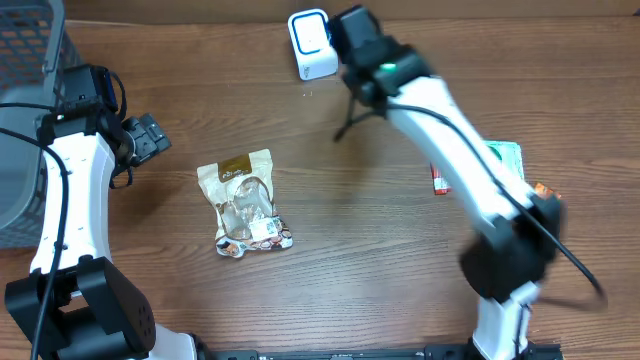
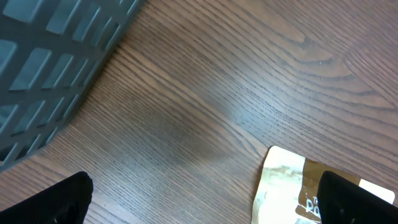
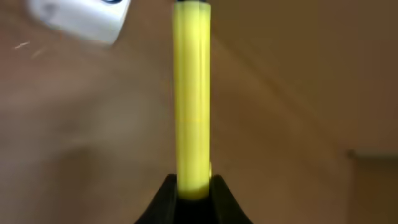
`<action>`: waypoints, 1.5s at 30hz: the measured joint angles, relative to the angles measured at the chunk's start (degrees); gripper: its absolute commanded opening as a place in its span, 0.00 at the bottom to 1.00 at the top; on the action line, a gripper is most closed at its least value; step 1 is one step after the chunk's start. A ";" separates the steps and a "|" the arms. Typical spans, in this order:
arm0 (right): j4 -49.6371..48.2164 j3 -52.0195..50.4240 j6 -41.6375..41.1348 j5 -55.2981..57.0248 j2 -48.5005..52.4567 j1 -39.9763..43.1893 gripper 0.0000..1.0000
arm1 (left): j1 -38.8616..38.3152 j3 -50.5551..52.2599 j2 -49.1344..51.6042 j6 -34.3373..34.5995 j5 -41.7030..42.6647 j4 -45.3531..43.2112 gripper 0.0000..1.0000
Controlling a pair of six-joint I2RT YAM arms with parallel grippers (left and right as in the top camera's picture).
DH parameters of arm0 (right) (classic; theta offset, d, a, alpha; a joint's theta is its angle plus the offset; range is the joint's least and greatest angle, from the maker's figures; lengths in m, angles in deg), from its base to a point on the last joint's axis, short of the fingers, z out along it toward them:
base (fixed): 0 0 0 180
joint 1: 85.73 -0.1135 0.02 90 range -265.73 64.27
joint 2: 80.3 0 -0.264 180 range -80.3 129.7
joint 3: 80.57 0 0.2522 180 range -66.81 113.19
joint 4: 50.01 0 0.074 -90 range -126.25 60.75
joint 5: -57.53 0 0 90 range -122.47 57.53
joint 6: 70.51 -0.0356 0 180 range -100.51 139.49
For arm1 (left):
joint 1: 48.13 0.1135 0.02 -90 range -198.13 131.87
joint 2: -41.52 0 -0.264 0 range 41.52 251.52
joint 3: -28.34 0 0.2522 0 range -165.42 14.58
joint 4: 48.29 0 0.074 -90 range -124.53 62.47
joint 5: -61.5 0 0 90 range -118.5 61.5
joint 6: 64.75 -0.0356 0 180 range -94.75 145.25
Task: Scan the item barcode
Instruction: 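Move the highlighter right and release it beside the red bar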
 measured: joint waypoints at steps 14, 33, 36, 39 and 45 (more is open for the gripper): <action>27.65 -7.13 -9.77 -29.22 -8.22 10.38 0.03 | 0.00 0.00 0.00 0.00 -0.02 -0.02 1.00; 2.86 -34.97 -13.57 -32.24 -8.07 17.20 0.19 | 0.00 0.00 0.00 0.00 0.00 0.00 1.00; 0.15 -36.81 -14.03 -31.98 -8.02 17.35 0.36 | 0.00 0.00 0.00 0.00 0.00 -0.02 1.00; -1.92 -37.70 -13.66 -31.17 -8.02 17.35 0.39 | 0.00 0.00 0.00 0.00 0.00 -0.02 1.00; -4.87 -37.99 -13.60 -34.53 -8.02 17.27 0.41 | 0.00 0.02 0.00 0.00 -0.02 -0.02 1.00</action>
